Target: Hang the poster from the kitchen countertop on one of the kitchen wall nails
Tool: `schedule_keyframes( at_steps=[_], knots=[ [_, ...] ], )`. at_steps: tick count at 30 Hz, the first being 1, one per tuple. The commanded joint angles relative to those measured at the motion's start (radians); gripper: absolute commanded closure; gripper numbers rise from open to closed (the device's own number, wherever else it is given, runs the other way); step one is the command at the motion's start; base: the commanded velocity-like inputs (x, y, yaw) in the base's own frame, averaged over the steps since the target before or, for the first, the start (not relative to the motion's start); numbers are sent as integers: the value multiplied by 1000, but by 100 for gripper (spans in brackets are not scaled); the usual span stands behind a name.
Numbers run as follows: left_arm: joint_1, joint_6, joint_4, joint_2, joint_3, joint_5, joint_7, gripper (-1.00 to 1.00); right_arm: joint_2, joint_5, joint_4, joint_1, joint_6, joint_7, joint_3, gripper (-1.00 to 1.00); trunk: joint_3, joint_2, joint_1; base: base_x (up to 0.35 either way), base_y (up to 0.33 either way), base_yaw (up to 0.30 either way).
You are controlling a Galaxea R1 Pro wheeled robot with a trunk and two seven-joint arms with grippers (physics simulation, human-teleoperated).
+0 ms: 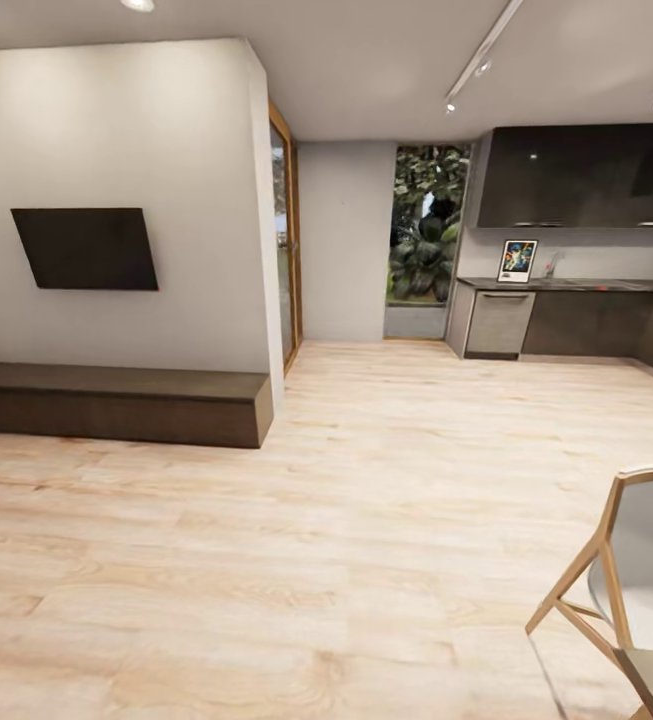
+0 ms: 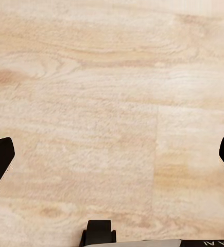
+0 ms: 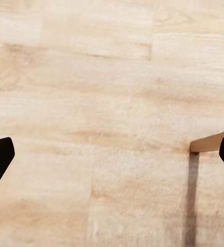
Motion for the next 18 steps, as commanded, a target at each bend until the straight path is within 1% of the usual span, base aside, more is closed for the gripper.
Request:
schedule_keyframes(
  at_steps=[1,10,14,16,18],
  knots=[
    [0,-2,-1,0,1,0,0,-100,0,0,1,-1,-3,0,0,-100,-1,0,1,336,0,0],
    [0,-2,-1,-1,-1,1,0,-100,1,-3,1,-1,-1,0,-5,-100,-1,0,1,336,0,0],
    [0,0,-20,-6,-9,3,0,-100,1,-4,0,-1,-2,0,-7,-100,-1,0,1,337,0,0],
    [0,4,-64,-8,-11,4,0,-100,0,-6,0,-2,-5,-1,-8,-100,-1,0,1,338,0,0],
    [0,9,-134,-9,-12,4,0,-100,0,-7,-2,-5,-24,-2,-8,-100,-1,0,1,338,0,0]
  ],
)
